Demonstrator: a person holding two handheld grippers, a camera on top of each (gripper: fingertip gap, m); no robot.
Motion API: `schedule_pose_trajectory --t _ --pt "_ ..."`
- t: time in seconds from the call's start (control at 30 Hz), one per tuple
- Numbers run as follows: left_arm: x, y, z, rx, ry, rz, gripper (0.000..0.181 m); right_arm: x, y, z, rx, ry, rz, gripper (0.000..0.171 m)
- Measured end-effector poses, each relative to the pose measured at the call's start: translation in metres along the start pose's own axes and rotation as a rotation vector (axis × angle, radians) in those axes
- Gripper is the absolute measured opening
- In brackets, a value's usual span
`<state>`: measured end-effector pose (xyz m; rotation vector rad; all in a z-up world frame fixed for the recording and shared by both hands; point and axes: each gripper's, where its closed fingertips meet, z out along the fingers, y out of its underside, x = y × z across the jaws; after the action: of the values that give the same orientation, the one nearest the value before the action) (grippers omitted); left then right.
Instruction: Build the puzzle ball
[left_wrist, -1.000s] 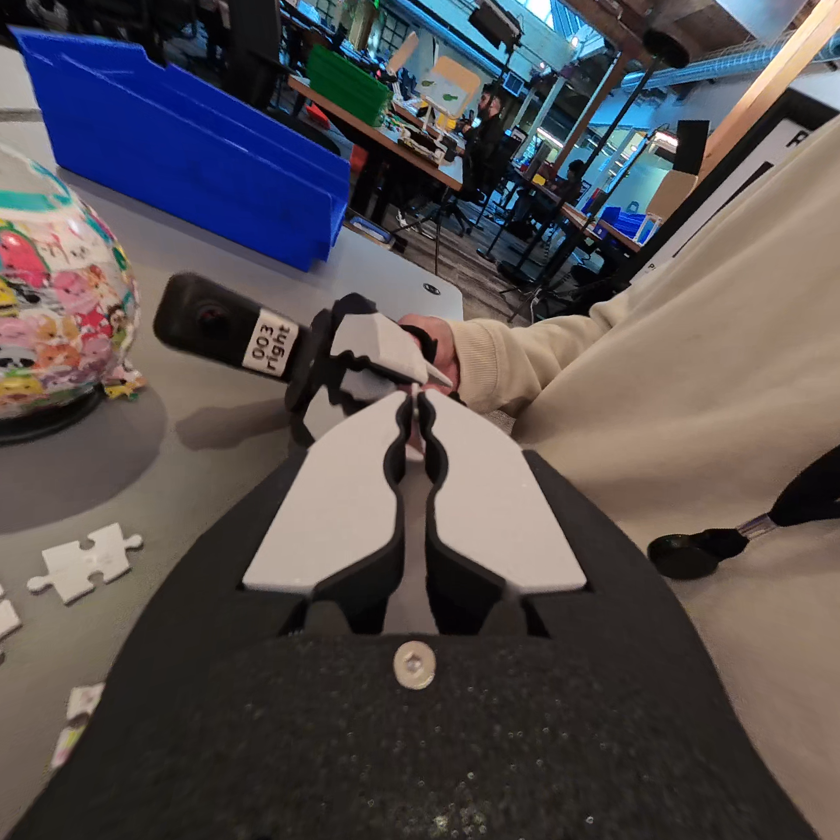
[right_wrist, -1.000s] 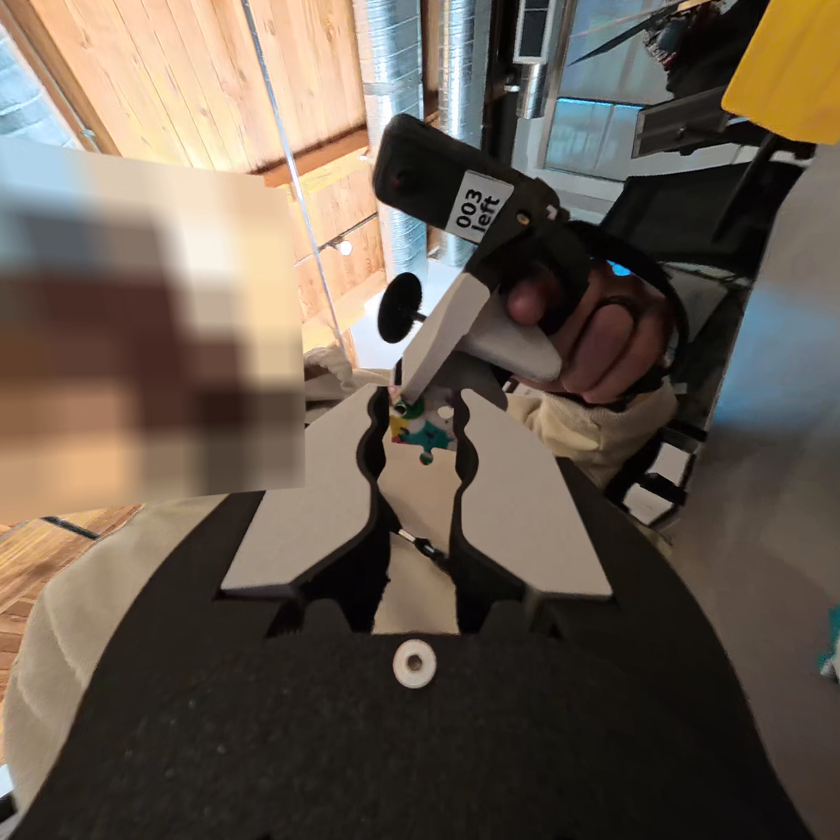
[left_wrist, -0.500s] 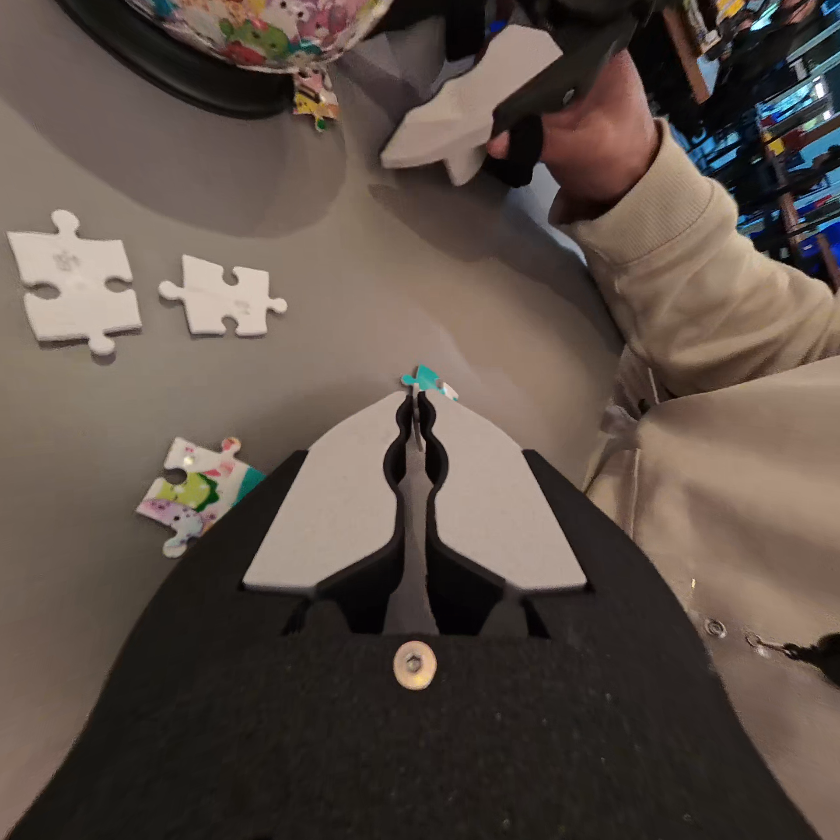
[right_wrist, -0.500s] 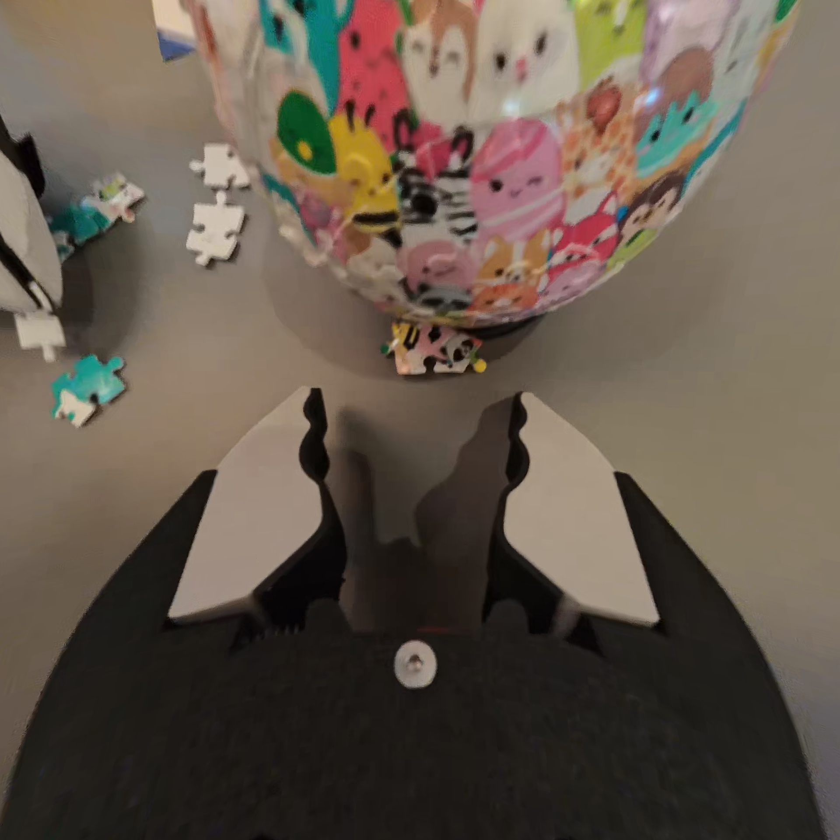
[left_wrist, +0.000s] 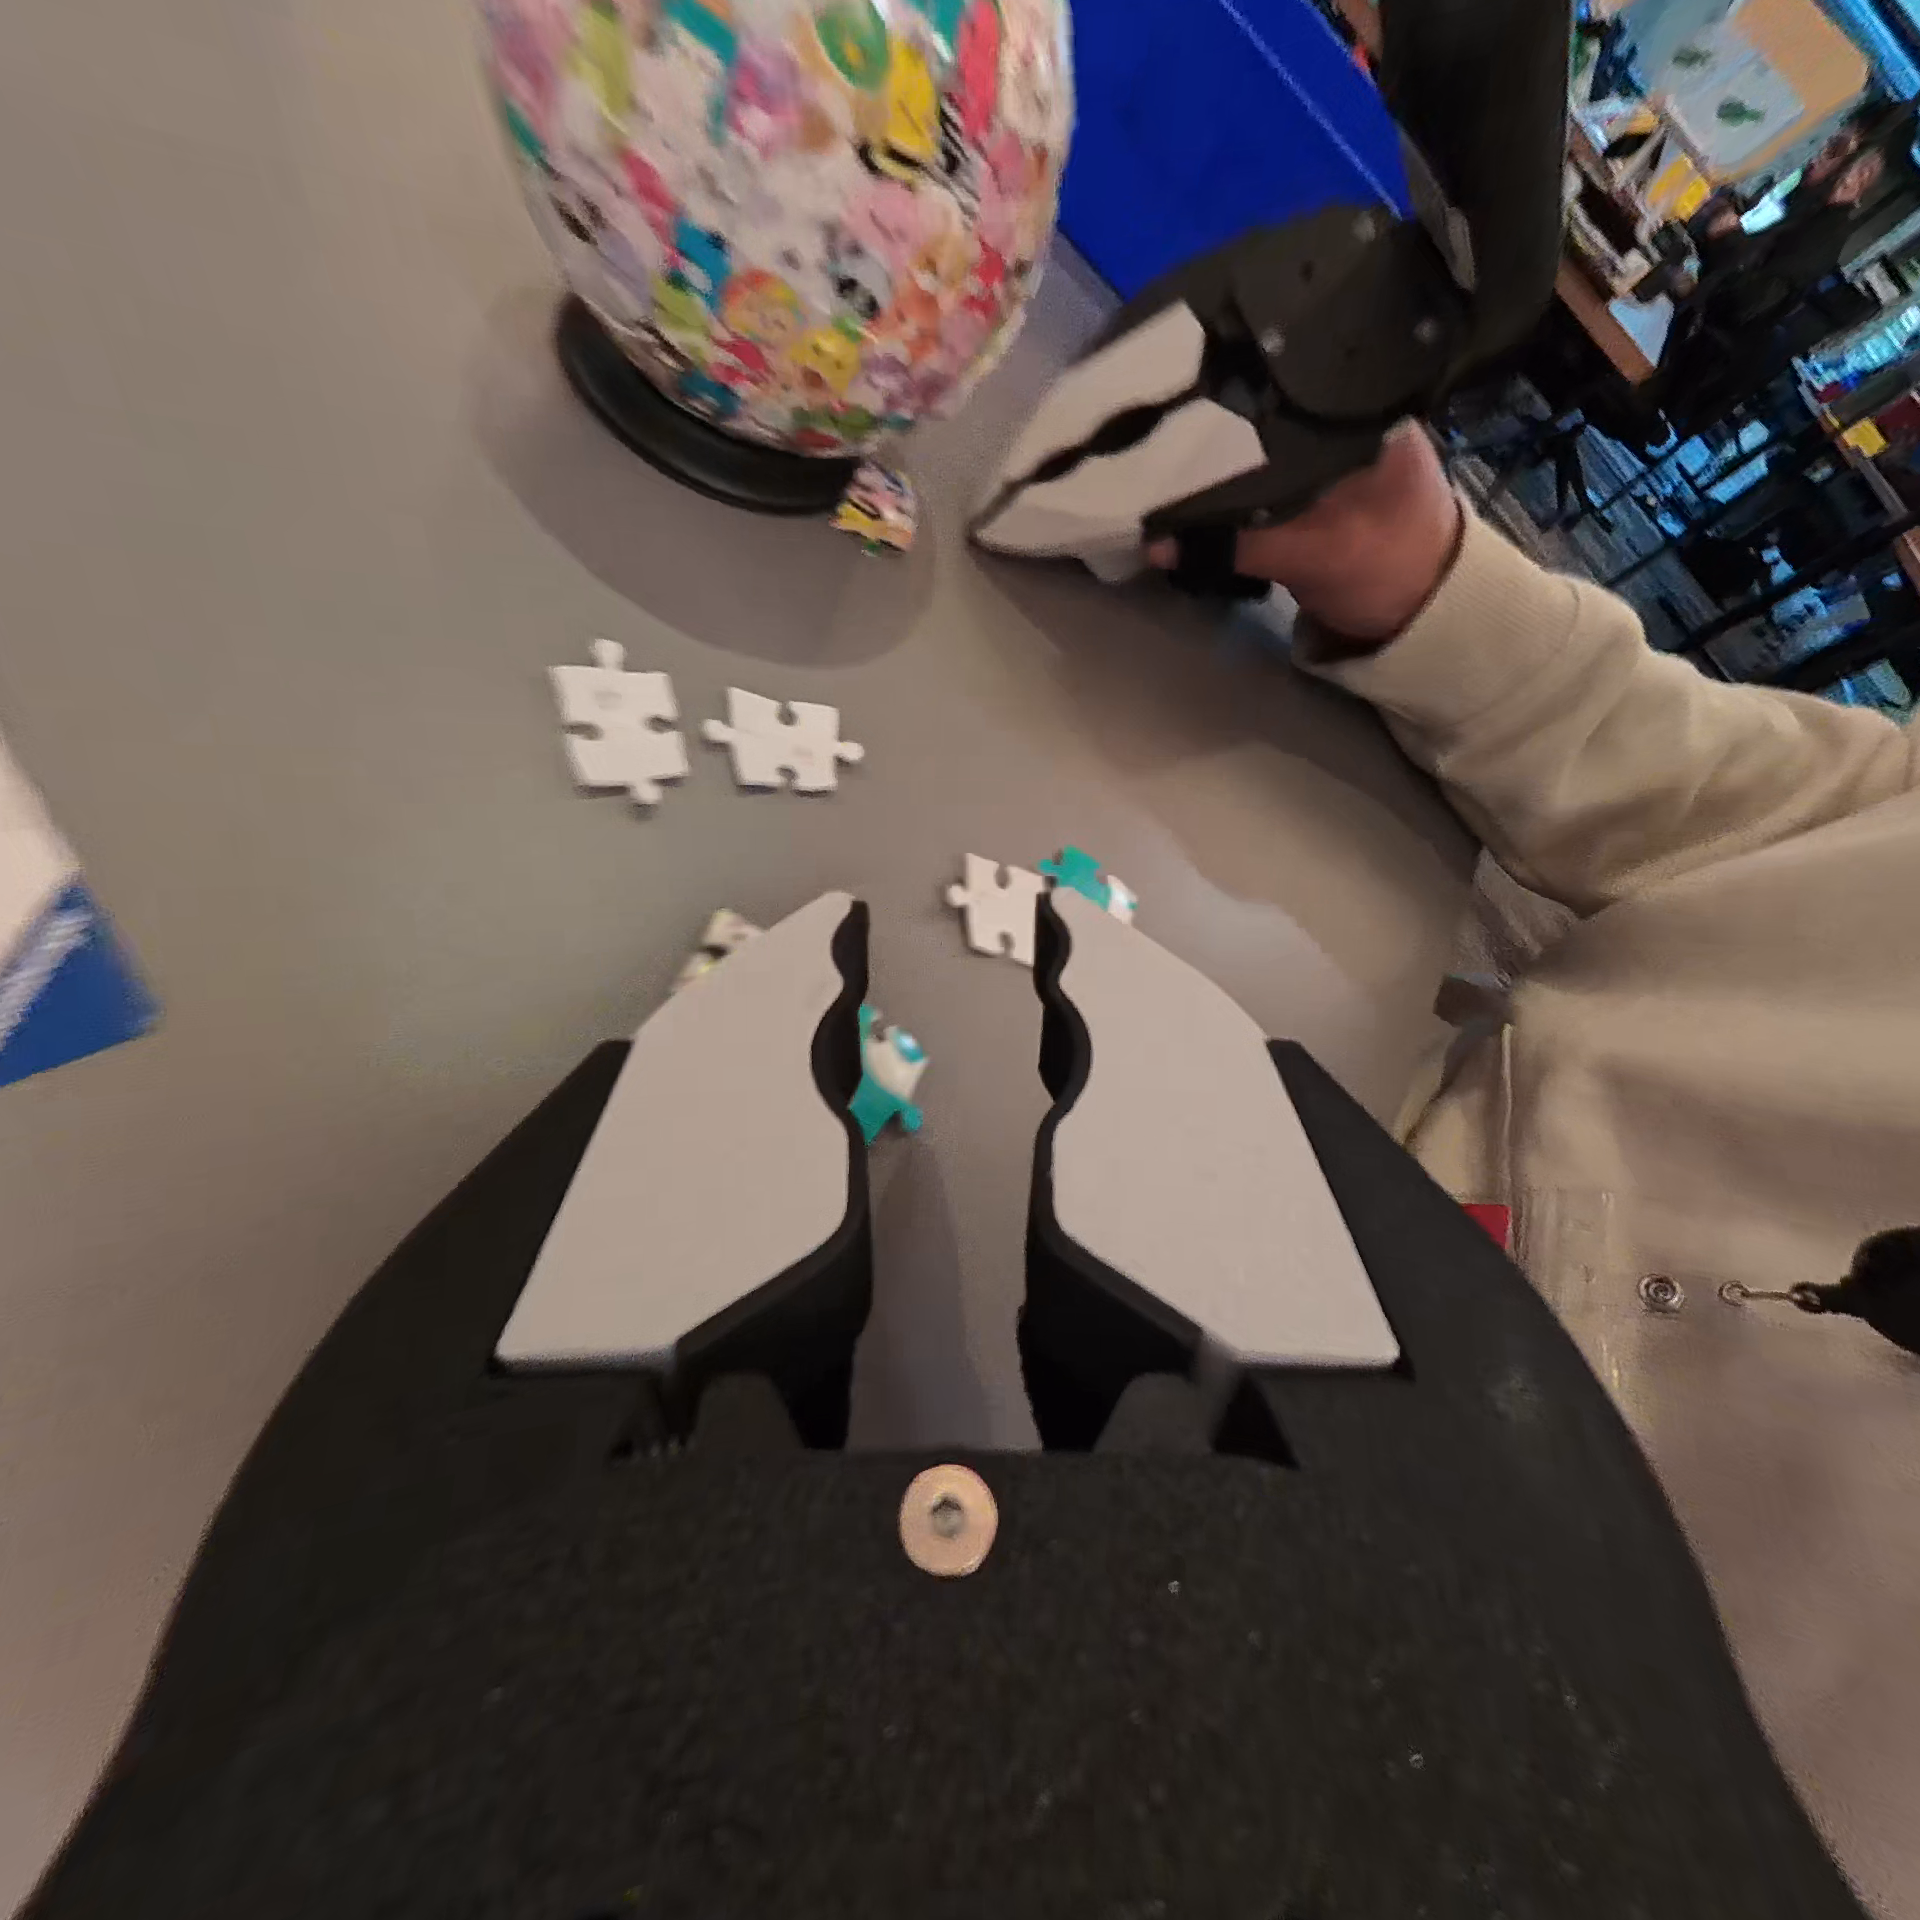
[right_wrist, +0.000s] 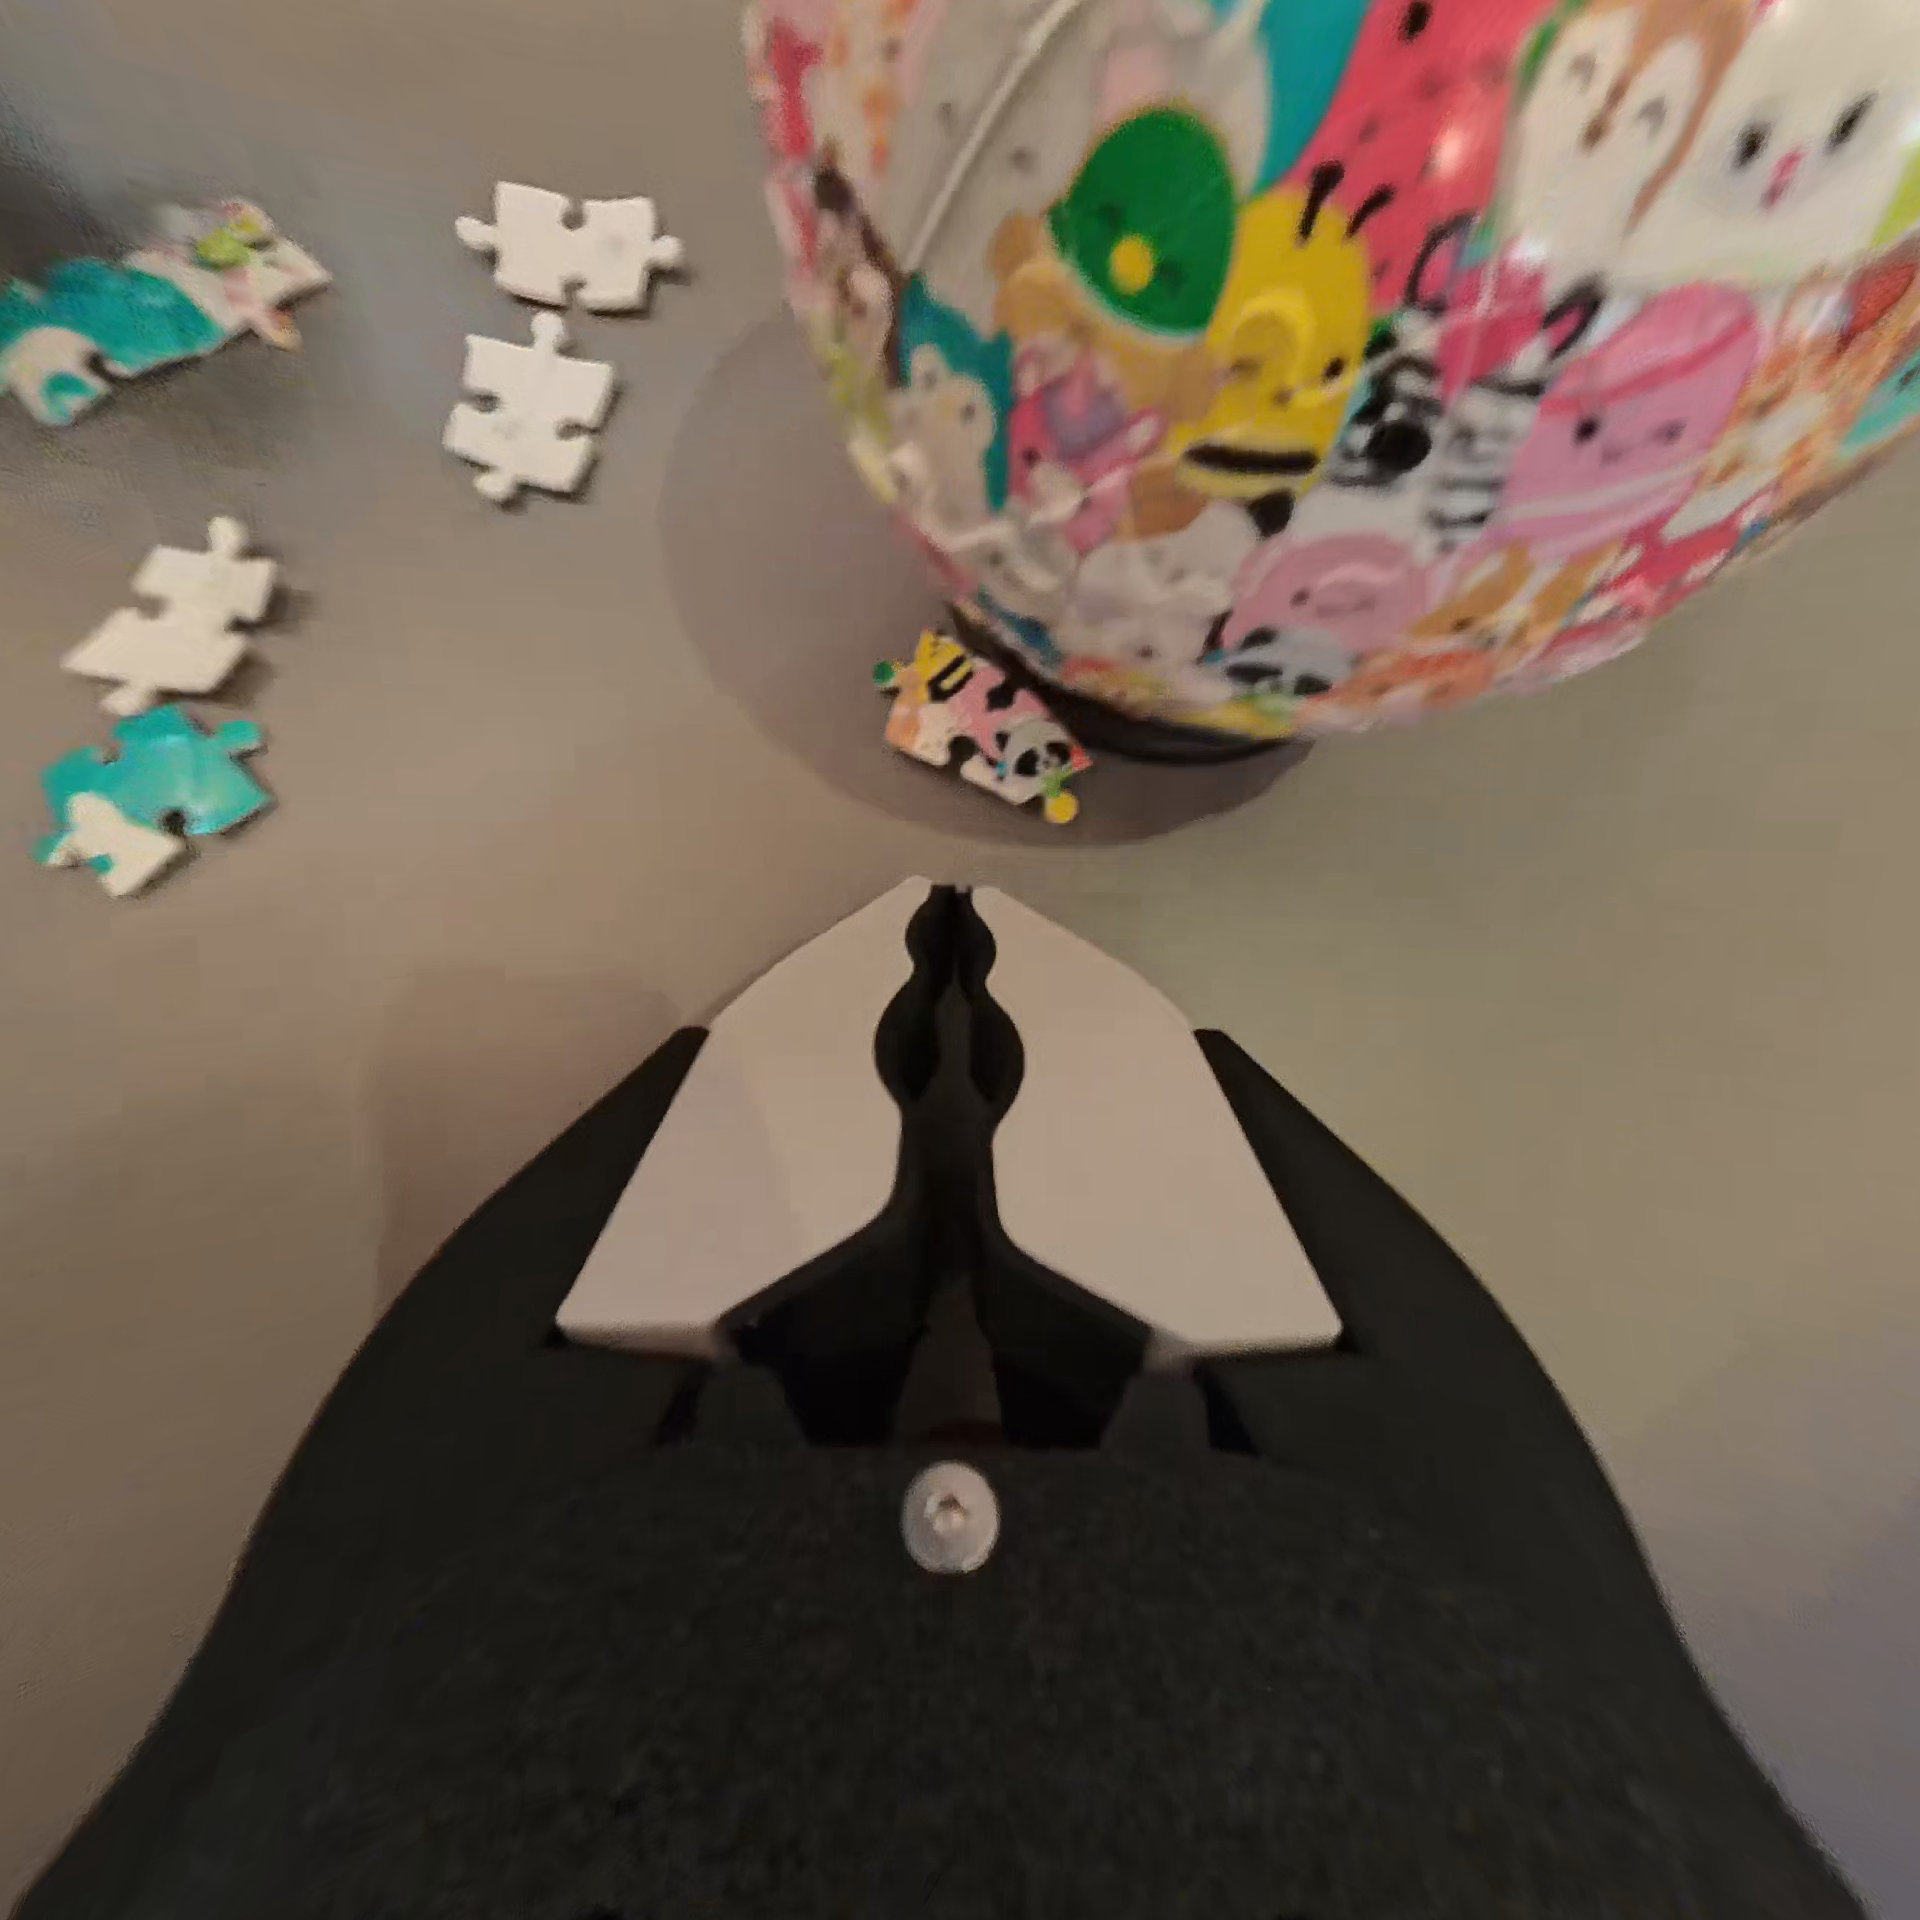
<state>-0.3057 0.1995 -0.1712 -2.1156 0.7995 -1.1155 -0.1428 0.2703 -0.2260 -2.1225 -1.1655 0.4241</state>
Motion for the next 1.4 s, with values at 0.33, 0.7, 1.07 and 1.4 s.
schedule_pose_trajectory --t 0.33,0.7,1.07,1.4 --pt "-0.044 -0.028 -0.060 0.174 -0.106 -0.037 0.030 -0.001 -0.023 0.019 0.027 0.033 0.216 0.073" --pt "-0.022 -0.006 -0.024 0.035 -0.069 0.042 0.030 -0.011 -0.019 0.015 0.026 0.127 0.271 0.025" --pt "0.003 0.011 -0.015 -0.018 -0.016 0.080 0.030 -0.085 -0.013 -0.039 0.193 -0.206 0.121 0.030" --pt "0.056 0.021 -0.007 -0.008 0.116 0.122 0.030 -0.149 0.005 -0.017 0.043 -0.143 -0.338 0.056"
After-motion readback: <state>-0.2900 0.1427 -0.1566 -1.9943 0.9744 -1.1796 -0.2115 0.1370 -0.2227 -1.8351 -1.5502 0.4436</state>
